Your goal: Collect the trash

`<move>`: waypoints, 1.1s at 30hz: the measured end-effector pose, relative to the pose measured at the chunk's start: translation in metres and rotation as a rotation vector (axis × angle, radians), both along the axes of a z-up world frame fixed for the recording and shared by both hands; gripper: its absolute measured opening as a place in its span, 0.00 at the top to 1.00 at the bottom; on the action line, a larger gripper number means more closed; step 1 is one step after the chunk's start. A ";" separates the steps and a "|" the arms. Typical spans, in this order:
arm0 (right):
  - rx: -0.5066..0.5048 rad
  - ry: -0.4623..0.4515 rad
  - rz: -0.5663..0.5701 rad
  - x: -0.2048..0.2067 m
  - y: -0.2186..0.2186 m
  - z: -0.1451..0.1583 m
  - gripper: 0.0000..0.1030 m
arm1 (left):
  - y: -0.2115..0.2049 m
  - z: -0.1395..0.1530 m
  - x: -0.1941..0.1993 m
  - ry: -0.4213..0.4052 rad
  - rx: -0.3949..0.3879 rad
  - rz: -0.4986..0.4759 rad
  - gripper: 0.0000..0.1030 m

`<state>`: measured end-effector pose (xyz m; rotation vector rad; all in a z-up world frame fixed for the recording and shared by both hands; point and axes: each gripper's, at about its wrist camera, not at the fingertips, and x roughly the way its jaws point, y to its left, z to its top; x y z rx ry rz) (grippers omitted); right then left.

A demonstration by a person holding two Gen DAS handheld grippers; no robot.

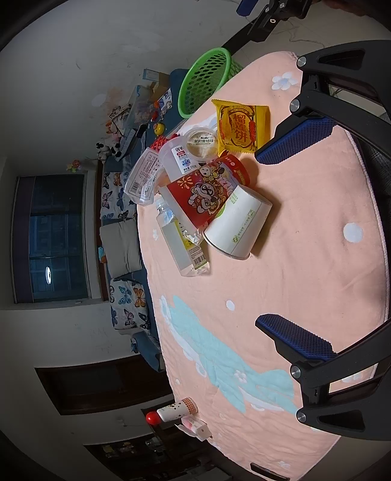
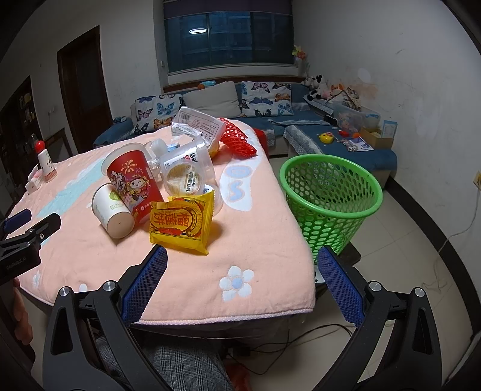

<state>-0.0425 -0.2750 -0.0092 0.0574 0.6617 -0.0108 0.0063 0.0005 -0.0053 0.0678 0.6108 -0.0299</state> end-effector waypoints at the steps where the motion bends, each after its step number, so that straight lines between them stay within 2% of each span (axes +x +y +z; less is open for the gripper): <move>1: 0.002 0.001 0.000 0.000 0.000 0.000 0.04 | -0.001 0.000 0.000 0.001 0.001 0.001 0.06; 33: -0.001 0.008 0.004 0.006 0.001 -0.004 0.04 | 0.001 0.001 0.008 0.006 0.007 -0.001 0.06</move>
